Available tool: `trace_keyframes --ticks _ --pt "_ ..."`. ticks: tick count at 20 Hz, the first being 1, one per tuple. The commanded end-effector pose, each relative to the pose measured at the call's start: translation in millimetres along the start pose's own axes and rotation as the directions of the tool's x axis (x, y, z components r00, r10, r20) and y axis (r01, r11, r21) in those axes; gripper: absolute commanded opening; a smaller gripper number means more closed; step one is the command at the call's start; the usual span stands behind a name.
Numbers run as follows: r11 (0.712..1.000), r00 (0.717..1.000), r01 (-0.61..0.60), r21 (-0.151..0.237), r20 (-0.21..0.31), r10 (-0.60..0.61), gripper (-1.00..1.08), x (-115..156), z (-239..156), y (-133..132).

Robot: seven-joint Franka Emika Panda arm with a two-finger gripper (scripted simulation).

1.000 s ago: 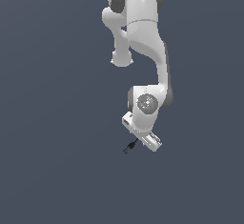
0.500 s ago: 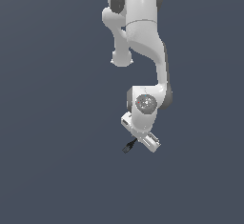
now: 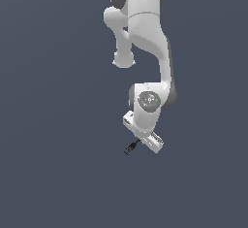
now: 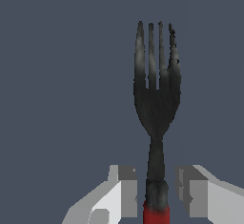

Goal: Pick up the object and move it to a goal position.

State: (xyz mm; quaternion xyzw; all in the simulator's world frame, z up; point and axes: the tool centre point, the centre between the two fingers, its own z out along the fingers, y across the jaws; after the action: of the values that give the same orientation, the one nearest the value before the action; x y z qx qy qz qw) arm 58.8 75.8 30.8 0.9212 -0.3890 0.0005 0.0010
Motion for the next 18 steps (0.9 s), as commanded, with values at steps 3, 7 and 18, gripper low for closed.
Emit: trace_keyframes --ticks 3,7,18 --pt "1.000 1.000 0.000 0.002 -0.001 0.000 -1.00 1 -30 2" --pt "1.000 1.000 0.000 0.002 0.000 0.000 -1.00 2 -69 5" --pt "1.000 1.000 0.002 0.001 0.001 -0.002 -1.00 7 -199 14"
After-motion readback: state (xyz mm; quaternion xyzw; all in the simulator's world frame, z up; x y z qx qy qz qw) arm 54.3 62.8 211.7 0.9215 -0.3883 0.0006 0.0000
